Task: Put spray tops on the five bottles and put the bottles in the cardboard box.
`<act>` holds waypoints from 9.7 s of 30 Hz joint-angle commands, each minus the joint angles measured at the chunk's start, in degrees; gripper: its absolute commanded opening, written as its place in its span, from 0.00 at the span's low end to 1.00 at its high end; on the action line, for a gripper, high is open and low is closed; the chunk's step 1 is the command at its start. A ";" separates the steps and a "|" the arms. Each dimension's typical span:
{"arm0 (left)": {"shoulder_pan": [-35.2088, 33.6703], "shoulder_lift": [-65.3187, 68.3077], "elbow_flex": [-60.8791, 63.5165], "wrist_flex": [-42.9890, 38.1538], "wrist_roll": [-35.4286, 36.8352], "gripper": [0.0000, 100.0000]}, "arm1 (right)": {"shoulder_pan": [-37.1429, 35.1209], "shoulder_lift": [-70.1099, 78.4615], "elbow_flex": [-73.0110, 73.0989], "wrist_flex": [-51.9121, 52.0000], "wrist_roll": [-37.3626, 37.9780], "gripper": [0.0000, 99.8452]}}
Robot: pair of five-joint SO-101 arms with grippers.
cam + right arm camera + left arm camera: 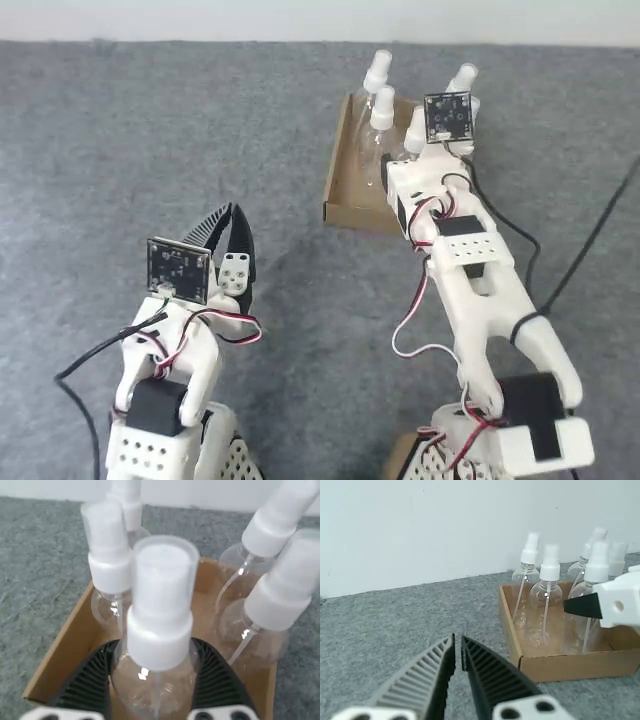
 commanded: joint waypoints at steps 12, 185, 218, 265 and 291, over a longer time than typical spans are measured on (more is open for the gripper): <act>-0.09 -1.14 -0.22 -1.49 0.62 0.01 | 0.40 1.45 -0.53 -1.19 0.79 0.01; -19.08 -0.62 17.19 0.70 -6.86 0.01 | 16.57 -94.11 56.97 65.98 51.16 0.01; -14.15 -0.79 16.75 15.91 -7.12 0.01 | 19.12 -94.11 56.97 62.73 20.66 0.01; -14.15 -0.79 16.75 15.91 -7.12 0.01 | 19.12 -94.11 56.97 62.73 20.66 0.01; -14.15 -0.79 16.75 15.91 -7.12 0.01 | 19.12 -94.11 56.97 62.73 20.66 0.01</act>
